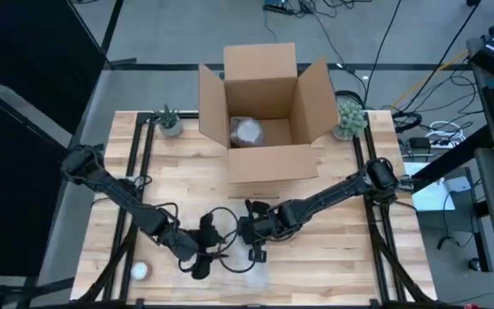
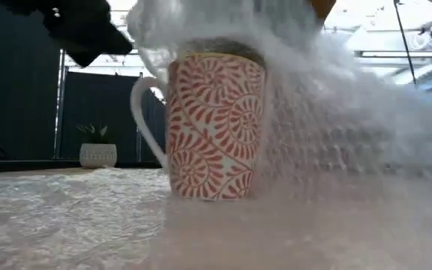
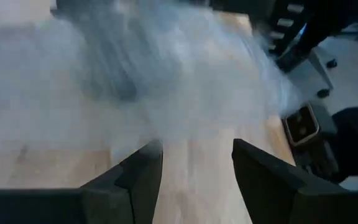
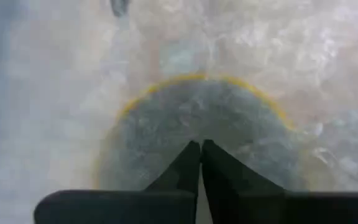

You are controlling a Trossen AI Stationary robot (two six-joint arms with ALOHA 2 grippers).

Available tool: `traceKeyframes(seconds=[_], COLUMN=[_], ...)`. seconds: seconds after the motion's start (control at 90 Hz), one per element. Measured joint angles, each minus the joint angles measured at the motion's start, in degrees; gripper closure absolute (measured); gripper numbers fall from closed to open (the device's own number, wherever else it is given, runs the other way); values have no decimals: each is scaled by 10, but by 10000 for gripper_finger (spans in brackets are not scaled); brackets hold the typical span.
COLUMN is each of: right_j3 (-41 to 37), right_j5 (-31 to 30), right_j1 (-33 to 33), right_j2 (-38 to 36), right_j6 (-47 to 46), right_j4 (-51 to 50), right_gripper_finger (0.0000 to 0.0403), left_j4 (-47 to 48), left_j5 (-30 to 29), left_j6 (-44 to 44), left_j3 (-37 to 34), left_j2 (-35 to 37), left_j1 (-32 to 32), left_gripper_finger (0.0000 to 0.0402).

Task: Wrap mug
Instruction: Wrap the orange mug with the transparent bubble wrap

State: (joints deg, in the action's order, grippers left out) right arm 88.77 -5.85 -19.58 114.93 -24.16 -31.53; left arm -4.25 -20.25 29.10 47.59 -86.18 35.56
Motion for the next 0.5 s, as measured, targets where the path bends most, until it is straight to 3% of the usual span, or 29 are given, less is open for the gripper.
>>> traceKeyframes(seconds=[0.267, 0.5], right_j3=[2, 2], right_j5=[0, 0], right_j1=[0, 0], right_j2=[0, 0], right_j6=[0, 2], right_j4=[-1, -13], right_gripper_finger=[403, 403], left_j4=[-23, -58], left_j5=[0, 4], left_j6=[-12, -45], left_j3=[0, 1], left_j2=[0, -22], left_j1=[-10, -56], left_gripper_finger=[222, 222])
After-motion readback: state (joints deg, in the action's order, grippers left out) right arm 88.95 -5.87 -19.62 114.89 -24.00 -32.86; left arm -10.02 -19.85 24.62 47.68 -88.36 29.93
